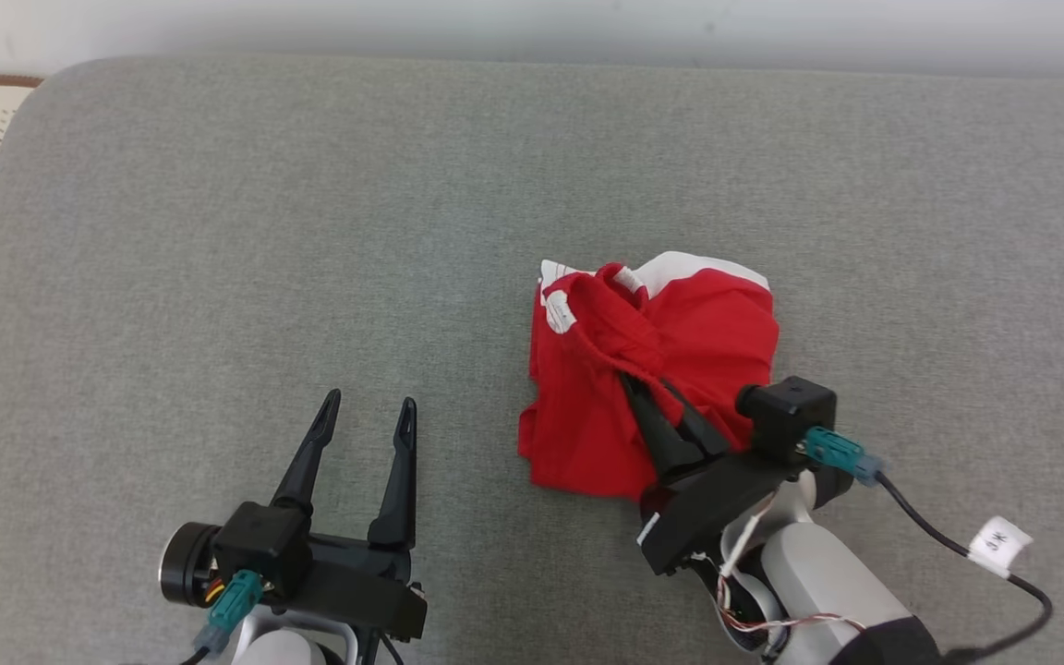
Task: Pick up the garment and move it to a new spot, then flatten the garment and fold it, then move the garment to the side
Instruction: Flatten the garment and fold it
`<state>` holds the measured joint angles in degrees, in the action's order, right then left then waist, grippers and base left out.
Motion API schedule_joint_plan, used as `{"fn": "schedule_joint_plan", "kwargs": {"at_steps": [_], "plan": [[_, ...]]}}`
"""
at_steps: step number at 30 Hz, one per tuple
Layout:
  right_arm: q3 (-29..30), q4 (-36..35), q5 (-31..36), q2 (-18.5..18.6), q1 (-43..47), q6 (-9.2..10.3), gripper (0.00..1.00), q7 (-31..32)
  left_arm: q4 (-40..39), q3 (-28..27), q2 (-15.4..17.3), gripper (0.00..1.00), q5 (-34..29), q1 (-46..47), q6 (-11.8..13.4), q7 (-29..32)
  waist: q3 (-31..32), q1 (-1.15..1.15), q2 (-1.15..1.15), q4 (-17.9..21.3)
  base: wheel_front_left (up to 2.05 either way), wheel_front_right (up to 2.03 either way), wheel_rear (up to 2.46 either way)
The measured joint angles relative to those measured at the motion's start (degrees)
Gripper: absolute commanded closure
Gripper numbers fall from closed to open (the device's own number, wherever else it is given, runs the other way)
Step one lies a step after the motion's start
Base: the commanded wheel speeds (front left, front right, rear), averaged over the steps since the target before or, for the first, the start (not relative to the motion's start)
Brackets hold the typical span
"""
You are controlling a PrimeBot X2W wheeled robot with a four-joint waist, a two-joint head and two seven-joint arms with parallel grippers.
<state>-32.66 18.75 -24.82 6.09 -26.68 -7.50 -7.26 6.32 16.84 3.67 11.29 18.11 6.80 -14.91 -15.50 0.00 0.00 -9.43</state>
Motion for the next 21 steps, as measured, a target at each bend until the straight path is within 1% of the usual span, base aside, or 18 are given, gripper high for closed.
{"fn": "schedule_joint_plan", "kwargs": {"at_steps": [1,3,4,7,12,16,18,21], "plan": [[-0.1,1.4,-0.3,-0.3,-0.5,0.0,0.99,-0.3,0.1,0.0,-0.1,0.0,0.0,0.1,0.0,0.0,-0.1,0.0,0.0,-0.2,0.0,0.0,0.0],[-0.4,3.8,-0.4,-0.9,-1.6,0.0,0.14,-1.0,0.1,0.2,-0.1,0.0,0.0,0.1,-0.1,0.0,-0.2,0.0,0.0,-0.6,0.0,0.0,0.0],[-0.6,4.7,-0.4,-1.1,-2.1,0.0,0.0,-1.4,0.1,0.2,-0.2,0.0,0.0,0.1,-0.1,0.0,-0.3,0.0,0.0,-0.7,0.0,0.0,0.0],[-2.1,6.4,-0.8,-1.8,-3.3,0.0,0.0,-2.0,0.1,0.2,-0.3,0.0,0.0,0.1,-0.1,0.0,-0.6,0.0,0.0,-0.9,0.0,0.0,0.0],[-6.5,6.7,-1.0,-2.6,-3.4,0.0,0.0,-2.3,0.1,0.2,-0.3,0.0,0.0,0.1,-0.1,0.0,-0.6,0.0,0.0,-0.7,0.0,0.0,0.0],[-10.5,6.2,1.4,-2.8,-3.2,0.0,0.0,-1.6,0.1,0.0,-0.4,0.0,0.0,0.1,0.0,0.0,-0.4,0.0,0.0,-0.2,0.0,0.0,0.0],[-11.1,6.1,3.2,-2.7,-3.1,0.0,0.0,-1.4,0.1,-0.1,-0.5,0.0,0.0,0.1,0.0,0.0,-0.3,0.0,0.0,0.1,0.0,0.0,0.0],[-9.7,5.4,4.3,-2.6,-1.9,0.0,0.0,-2.2,0.2,-0.2,-0.5,0.0,-0.1,0.0,0.0,0.0,-0.1,0.0,0.0,0.6,0.0,0.0,0.0]]}}
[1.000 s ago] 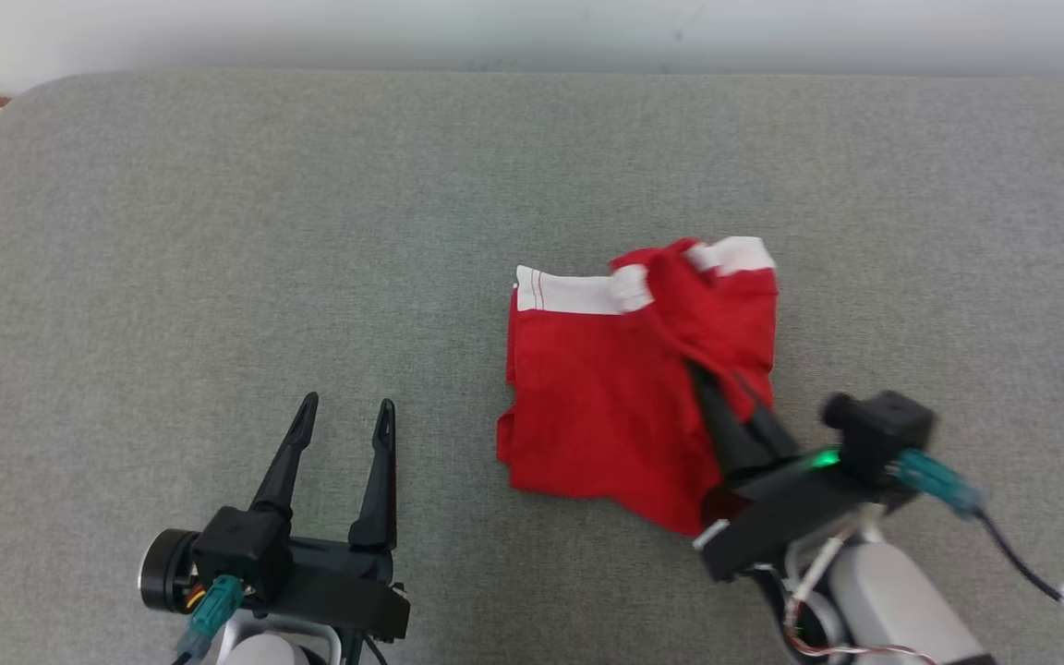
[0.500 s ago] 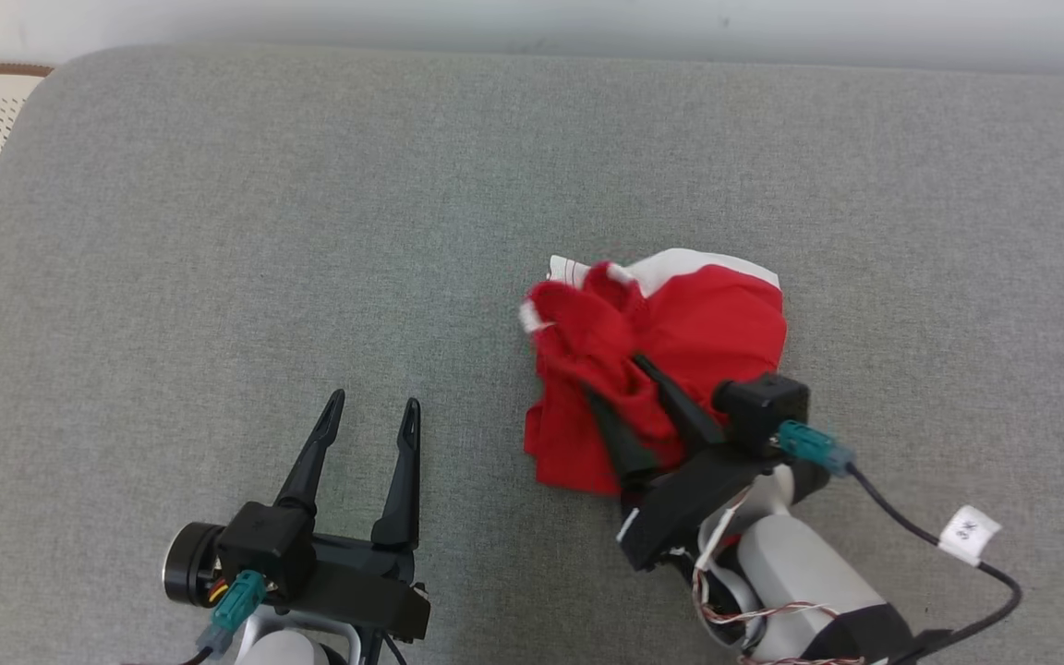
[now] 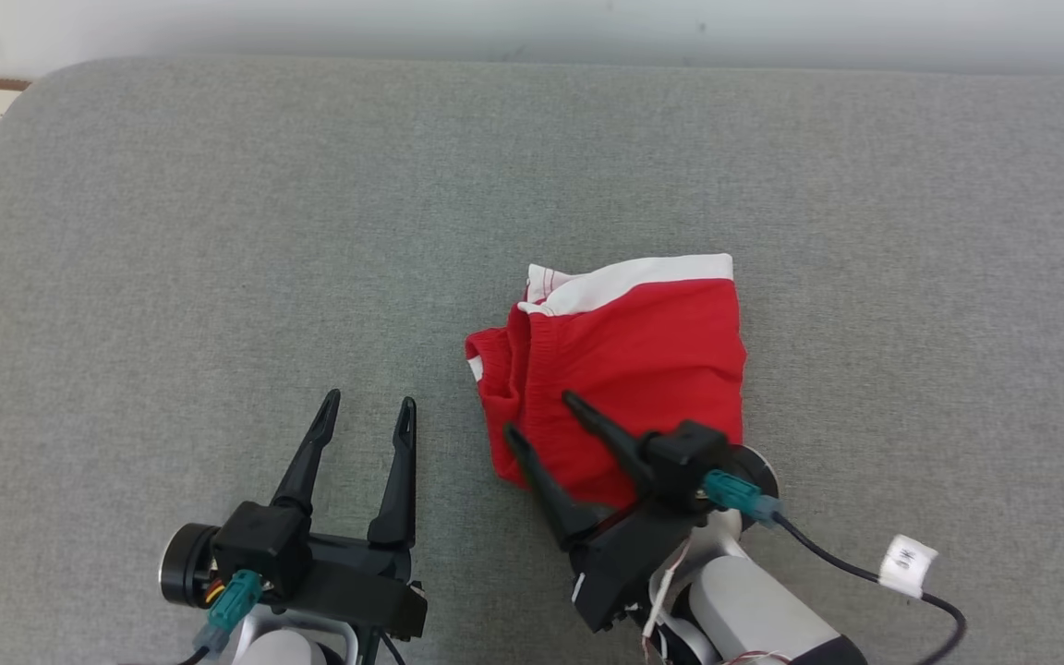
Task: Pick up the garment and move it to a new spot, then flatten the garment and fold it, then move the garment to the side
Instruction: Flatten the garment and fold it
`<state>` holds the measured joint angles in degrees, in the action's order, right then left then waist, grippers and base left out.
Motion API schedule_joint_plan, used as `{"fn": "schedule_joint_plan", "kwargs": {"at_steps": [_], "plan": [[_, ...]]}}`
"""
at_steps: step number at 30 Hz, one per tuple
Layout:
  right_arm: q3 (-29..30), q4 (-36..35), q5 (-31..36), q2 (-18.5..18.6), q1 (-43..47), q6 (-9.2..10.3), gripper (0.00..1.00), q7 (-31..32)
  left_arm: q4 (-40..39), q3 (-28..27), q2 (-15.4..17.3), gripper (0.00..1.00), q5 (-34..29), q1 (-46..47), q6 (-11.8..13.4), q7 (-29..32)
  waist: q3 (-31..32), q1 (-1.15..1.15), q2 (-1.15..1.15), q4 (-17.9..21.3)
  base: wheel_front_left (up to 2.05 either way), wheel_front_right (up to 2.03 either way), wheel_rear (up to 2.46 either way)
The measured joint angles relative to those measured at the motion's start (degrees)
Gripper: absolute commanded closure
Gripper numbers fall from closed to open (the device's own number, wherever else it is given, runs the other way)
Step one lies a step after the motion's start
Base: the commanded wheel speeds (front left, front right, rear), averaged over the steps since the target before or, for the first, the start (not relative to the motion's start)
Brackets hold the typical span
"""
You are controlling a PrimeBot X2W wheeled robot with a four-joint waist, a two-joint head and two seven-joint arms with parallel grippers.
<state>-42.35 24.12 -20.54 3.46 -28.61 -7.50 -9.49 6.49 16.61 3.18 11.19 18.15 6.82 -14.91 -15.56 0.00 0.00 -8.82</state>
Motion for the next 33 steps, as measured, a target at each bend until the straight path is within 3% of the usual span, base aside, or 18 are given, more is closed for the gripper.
{"fn": "schedule_joint_plan", "kwargs": {"at_steps": [9,19,27,33], "plan": [[8.8,-8.1,-0.5,0.7,4.2,0.0,0.0,-3.5,-0.3,-1.9,0.8,0.0,-0.3,-0.8,0.1,0.0,1.1,0.0,0.0,2.3,0.0,0.0,0.0],[24.4,-14.3,5.5,3.5,10.9,0.02,0.0,-4.1,-1.4,-4.5,2.6,0.0,-0.3,-2.9,1.1,0.0,3.5,-0.01,0.0,5.5,0.0,0.0,0.0],[31.3,-19.2,8.5,4.9,16.9,0.02,0.0,-1.9,-2.0,-5.4,3.7,0.0,-0.2,-4.5,1.9,0.0,5.1,-0.01,0.01,7.2,0.0,0.0,0.0],[32.4,-25.6,11.7,5.9,22.7,0.02,0.0,1.8,-2.2,-5.3,4.0,0.0,-0.2,-4.9,2.1,0.2,5.5,-0.01,0.0,8.1,0.0,0.0,0.0]]}}
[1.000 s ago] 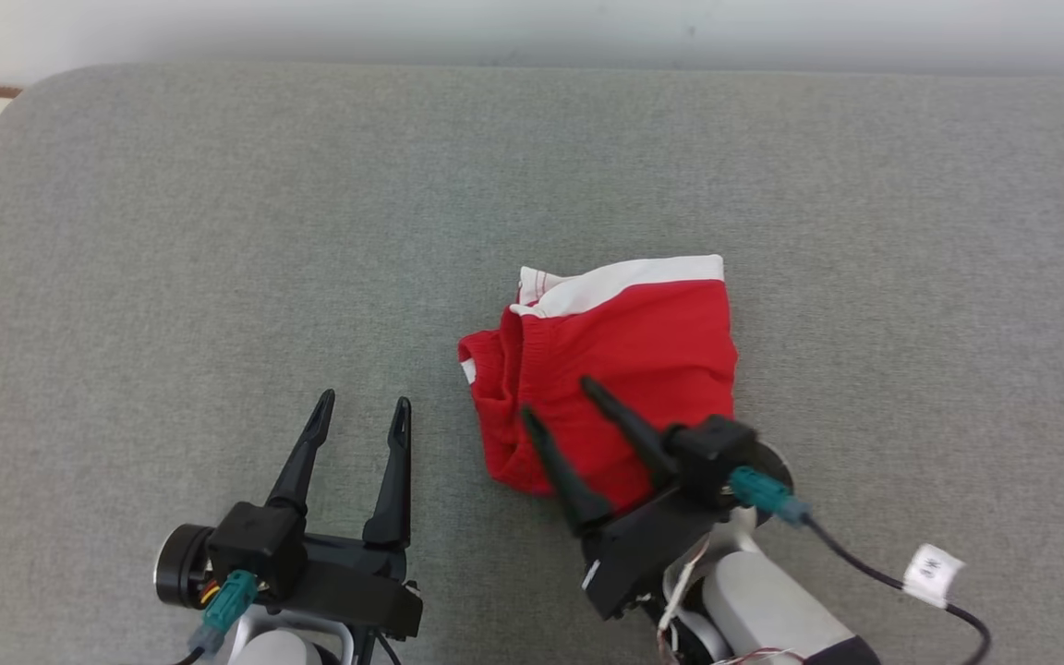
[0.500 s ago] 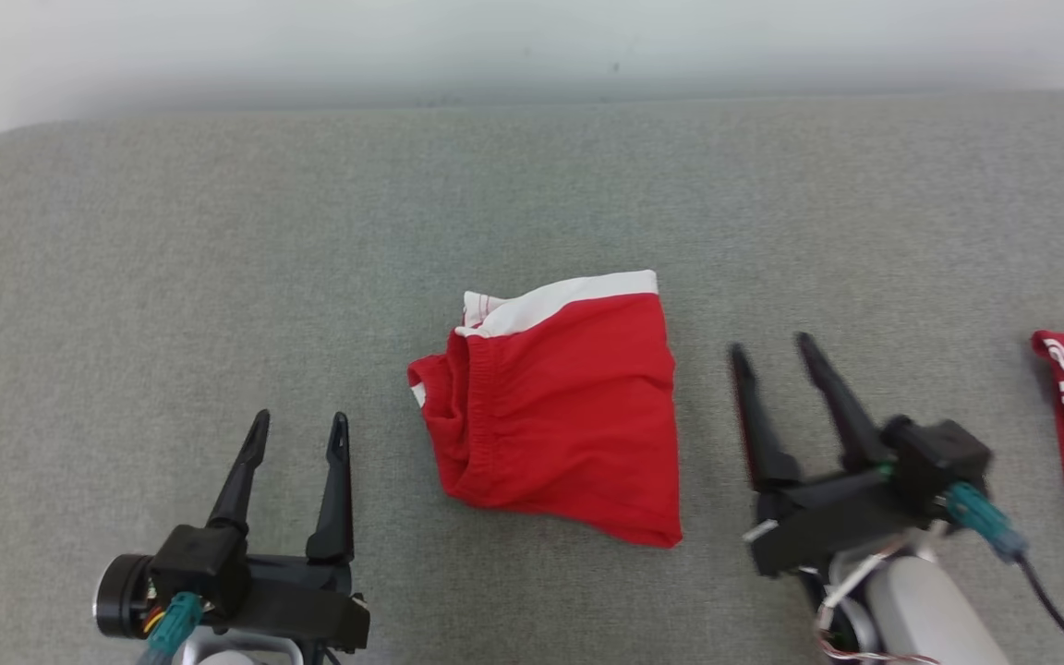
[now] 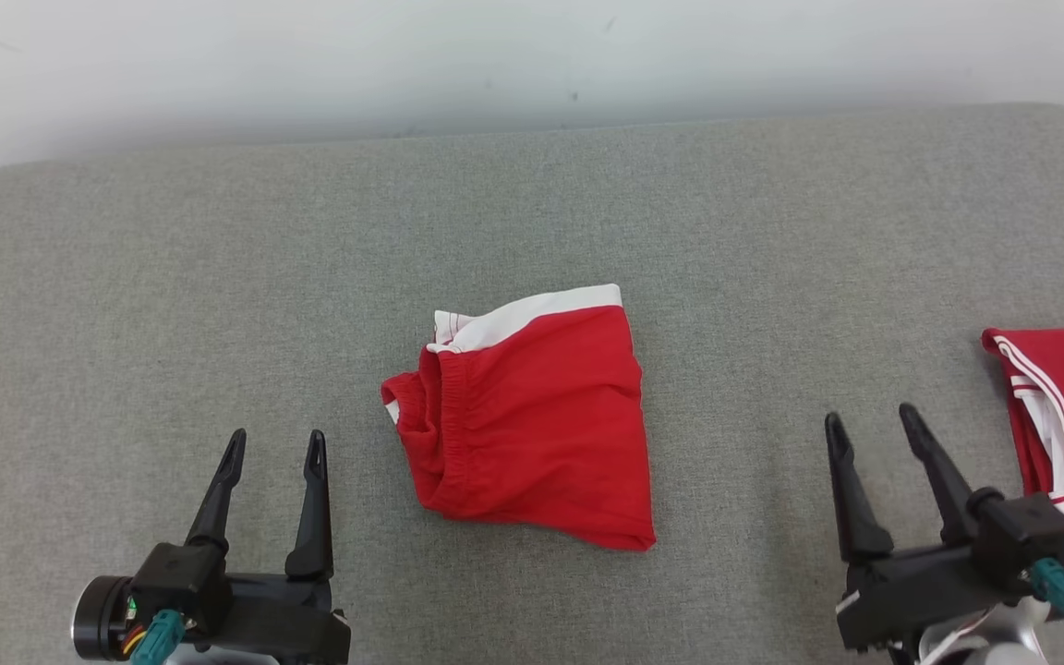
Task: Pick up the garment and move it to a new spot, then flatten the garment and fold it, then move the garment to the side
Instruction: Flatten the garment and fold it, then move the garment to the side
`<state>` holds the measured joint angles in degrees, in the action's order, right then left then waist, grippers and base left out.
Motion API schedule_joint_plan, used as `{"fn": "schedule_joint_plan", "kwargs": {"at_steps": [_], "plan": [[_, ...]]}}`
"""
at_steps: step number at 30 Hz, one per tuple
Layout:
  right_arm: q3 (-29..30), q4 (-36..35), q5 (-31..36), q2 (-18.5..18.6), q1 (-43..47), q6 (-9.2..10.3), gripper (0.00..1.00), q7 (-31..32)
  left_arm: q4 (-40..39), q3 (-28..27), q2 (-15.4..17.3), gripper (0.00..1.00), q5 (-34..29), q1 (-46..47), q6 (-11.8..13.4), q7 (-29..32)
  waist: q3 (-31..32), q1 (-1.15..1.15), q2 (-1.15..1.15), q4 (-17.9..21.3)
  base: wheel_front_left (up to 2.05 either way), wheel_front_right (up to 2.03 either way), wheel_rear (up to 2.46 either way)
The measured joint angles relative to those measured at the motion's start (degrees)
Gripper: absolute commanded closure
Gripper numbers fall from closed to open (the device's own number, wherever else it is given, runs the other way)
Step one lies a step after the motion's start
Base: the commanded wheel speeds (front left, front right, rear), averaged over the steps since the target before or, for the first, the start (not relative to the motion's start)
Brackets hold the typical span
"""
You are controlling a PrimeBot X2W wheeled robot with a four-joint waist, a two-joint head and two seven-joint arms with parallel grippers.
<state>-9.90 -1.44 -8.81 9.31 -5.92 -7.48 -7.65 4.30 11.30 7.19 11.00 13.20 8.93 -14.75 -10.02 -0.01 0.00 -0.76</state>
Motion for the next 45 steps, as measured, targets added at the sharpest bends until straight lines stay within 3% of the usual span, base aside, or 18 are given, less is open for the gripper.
{"fn": "schedule_joint_plan", "kwargs": {"at_steps": [16,28,39,40,41,45], "plan": [[-0.1,-4.9,2.1,0.5,3.7,0.0,0.0,3.8,0.6,0.6,-0.1,0.0,0.5,0.3,0.3,0.0,0.0,0.01,0.0,-1.4,0.0,0.0,0.0],[-8.1,7.5,-2.2,4.3,-4.4,0.0,0.0,6.4,0.7,3.2,-2.4,0.0,1.0,1.6,-0.3,0.0,-1.8,0.01,0.0,-7.4,0.0,0.0,0.0],[-14.8,14.7,-8.9,3.6,-8.1,0.0,0.01,8.9,0.7,3.9,-3.4,0.0,0.7,2.2,-0.3,-0.2,-4.4,0.01,-0.01,-10.9,0.0,0.0,0.0],[-15.1,14.8,-9.3,3.5,-8.4,0.0,0.61,8.9,0.7,3.9,-3.4,0.0,0.6,2.2,-0.3,-0.2,-4.5,0.01,-0.01,-10.8,0.0,0.0,0.0],[-15.2,14.9,-9.7,3.3,-8.7,0.0,1.0,8.9,0.7,3.8,-3.4,0.0,0.5,2.3,-0.3,-0.2,-4.5,0.01,0.0,-10.7,0.0,0.0,0.0],[-15.6,14.7,-11.1,3.0,-9.0,0.0,1.0,8.3,0.7,3.6,-3.6,0.0,0.3,2.8,-0.7,-0.2,-4.6,0.01,-0.01,-10.1,0.0,0.0,0.0]]}}
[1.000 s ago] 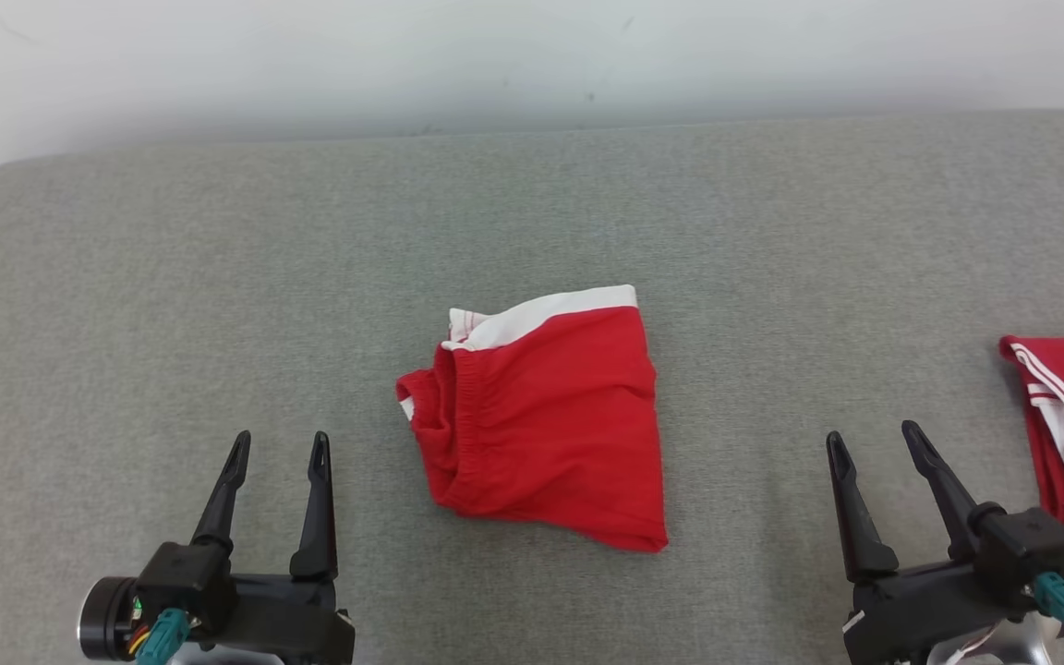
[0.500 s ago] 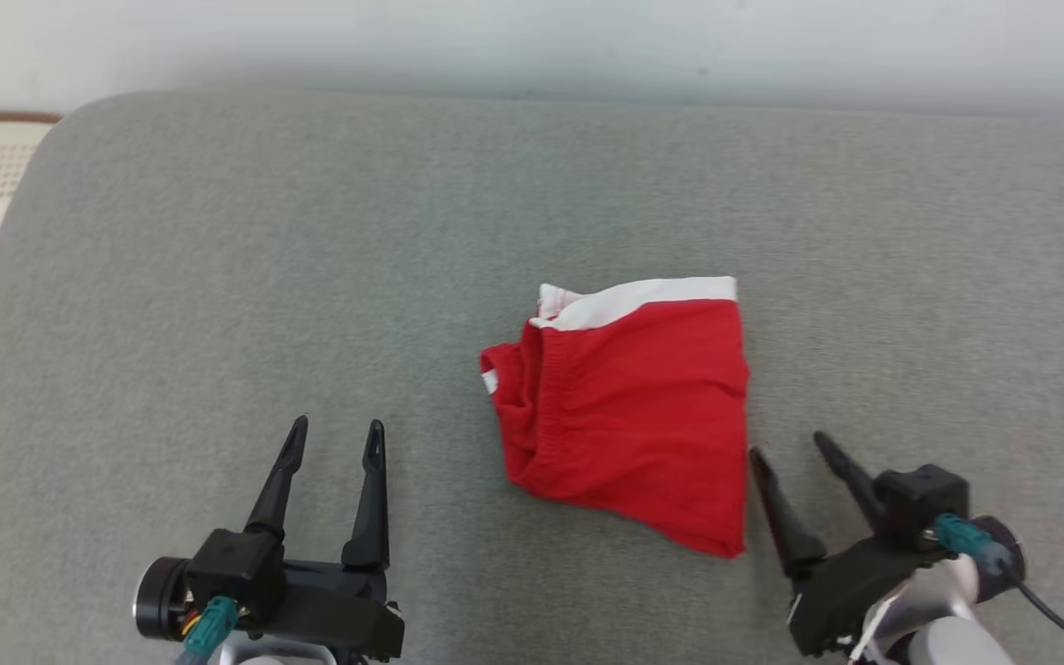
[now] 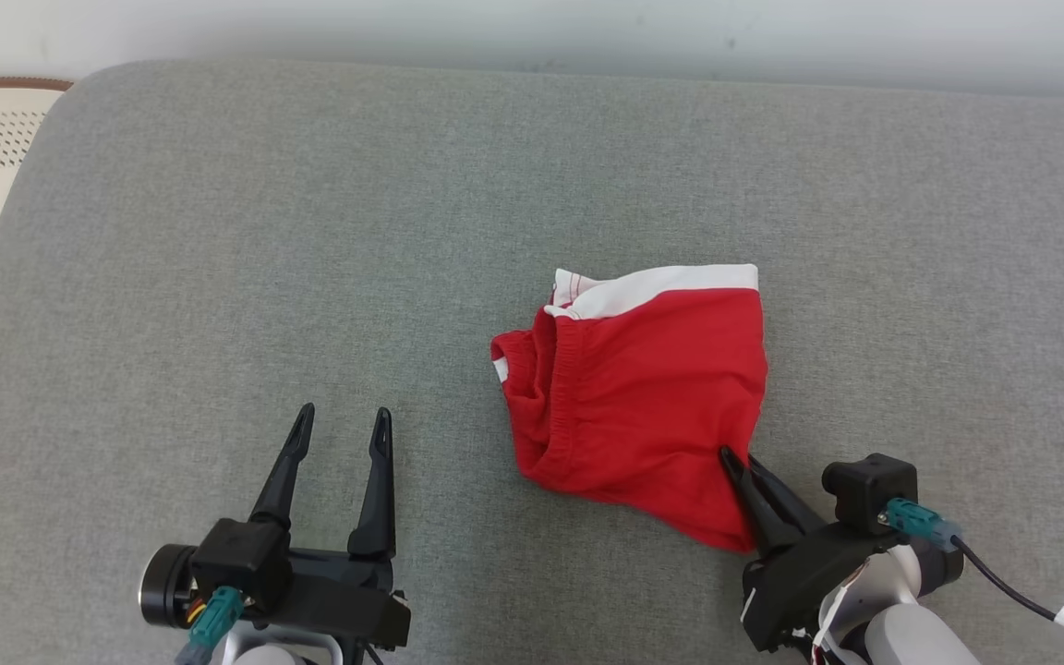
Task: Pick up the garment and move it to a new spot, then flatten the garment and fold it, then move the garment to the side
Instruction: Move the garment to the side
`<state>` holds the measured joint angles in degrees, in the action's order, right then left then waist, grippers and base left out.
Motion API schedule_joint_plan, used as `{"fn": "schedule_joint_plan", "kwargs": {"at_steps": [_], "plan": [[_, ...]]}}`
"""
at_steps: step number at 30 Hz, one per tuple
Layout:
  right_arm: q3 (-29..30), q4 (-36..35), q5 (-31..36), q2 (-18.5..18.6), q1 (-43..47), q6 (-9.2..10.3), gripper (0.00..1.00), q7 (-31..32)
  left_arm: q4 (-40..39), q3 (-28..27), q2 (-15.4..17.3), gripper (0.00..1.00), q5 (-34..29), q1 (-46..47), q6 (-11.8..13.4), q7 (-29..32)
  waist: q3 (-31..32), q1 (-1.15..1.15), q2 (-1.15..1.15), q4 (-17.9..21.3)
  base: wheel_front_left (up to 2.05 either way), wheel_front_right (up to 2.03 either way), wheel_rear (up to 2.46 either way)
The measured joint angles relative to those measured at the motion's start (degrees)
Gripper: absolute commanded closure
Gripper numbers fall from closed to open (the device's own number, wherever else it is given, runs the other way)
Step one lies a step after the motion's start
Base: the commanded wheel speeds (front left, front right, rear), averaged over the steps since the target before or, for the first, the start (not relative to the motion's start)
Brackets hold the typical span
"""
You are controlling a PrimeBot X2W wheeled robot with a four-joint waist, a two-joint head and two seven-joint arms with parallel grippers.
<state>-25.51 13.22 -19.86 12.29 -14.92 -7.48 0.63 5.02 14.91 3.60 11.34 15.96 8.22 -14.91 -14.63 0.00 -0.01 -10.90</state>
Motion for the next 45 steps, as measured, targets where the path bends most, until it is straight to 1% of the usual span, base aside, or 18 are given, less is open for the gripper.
{"fn": "schedule_joint_plan", "kwargs": {"at_steps": [4,8,12,21,24,27,28,33,36,40,43,44,45], "plan": [[0.7,-1.1,0.6,0.5,-0.1,0.0,1.0,-0.8,-0.3,-0.2,-0.1,0.0,-0.4,0.2,-0.1,0.0,0.0,0.0,0.0,0.7,0.0,0.0,0.0],[3.8,-2.4,2.1,0.7,1.2,0.0,1.0,-0.6,-1.3,-0.3,-0.1,0.0,-0.8,0.3,-0.1,0.0,0.0,0.0,0.0,2.1,0.0,0.0,0.0],[7.0,-4.2,4.4,0.8,3.8,-0.03,1.0,-0.2,-2.3,-0.5,0.3,0.0,-1.4,0.5,-0.1,0.0,-0.3,0.0,0.0,4.4,0.0,0.0,0.0],[15.8,-5.8,7.9,0.4,8.7,-0.04,1.0,-1.1,-4.2,-1.0,2.6,0.0,-3.0,2.0,-0.1,1.0,-1.5,-0.01,0.0,12.8,0.0,0.0,0.0],[17.2,-5.4,8.3,0.7,8.8,-0.04,1.0,-1.8,-5.0,-0.7,3.1,0.0,-3.2,2.8,0.0,2.1,-2.0,0.0,0.0,15.9,0.0,0.0,0.0],[17.3,-4.9,8.8,1.5,7.8,-0.04,1.0,-3.0,-5.7,-0.5,3.4,0.0,-3.5,3.9,-0.1,3.0,-2.7,0.0,0.0,19.0,0.0,0.0,0.0],[17.3,-4.9,8.8,1.5,7.8,-0.04,1.0,-3.0,-5.7,-0.5,3.4,0.0,-3.5,3.9,-0.1,3.0,-2.7,0.0,0.0,19.0,0.0,0.0,0.0],[16.1,-4.2,9.8,4.9,2.1,-0.04,1.0,-4.8,-6.3,-0.1,3.6,0.0,-3.8,5.6,0.0,3.8,-4.3,0.0,0.0,23.1,0.0,0.0,0.0],[16.4,-4.8,9.9,7.5,-0.8,-0.04,1.0,-5.8,-6.6,0.4,3.6,0.0,-4.1,6.4,0.0,4.2,-5.7,0.0,0.0,24.6,0.0,0.0,0.0],[18.6,-5.1,9.7,10.5,-4.1,-0.04,1.0,-6.8,-6.6,0.6,3.7,0.0,-4.2,7.3,0.0,4.3,-7.6,0.0,0.0,26.1,0.0,0.0,0.0],[21.5,-5.0,8.8,11.2,-5.4,-0.04,1.0,-7.0,-6.6,1.0,3.7,0.0,-4.2,8.0,-0.1,4.4,-8.7,0.0,0.0,27.0,0.0,0.0,0.0],[23.7,-3.6,7.2,11.2,-5.9,-0.04,1.0,-7.5,-6.5,1.4,3.7,0.0,-4.4,8.3,-0.1,4.4,-9.4,0.0,0.0,27.4,0.0,0.0,0.0],[24.4,-2.4,6.8,11.3,-6.1,-0.04,1.0,-8.2,-6.5,1.5,3.7,0.0,-4.4,8.5,-0.1,4.6,-9.7,0.01,0.0,27.6,0.0,0.0,0.0]]}}
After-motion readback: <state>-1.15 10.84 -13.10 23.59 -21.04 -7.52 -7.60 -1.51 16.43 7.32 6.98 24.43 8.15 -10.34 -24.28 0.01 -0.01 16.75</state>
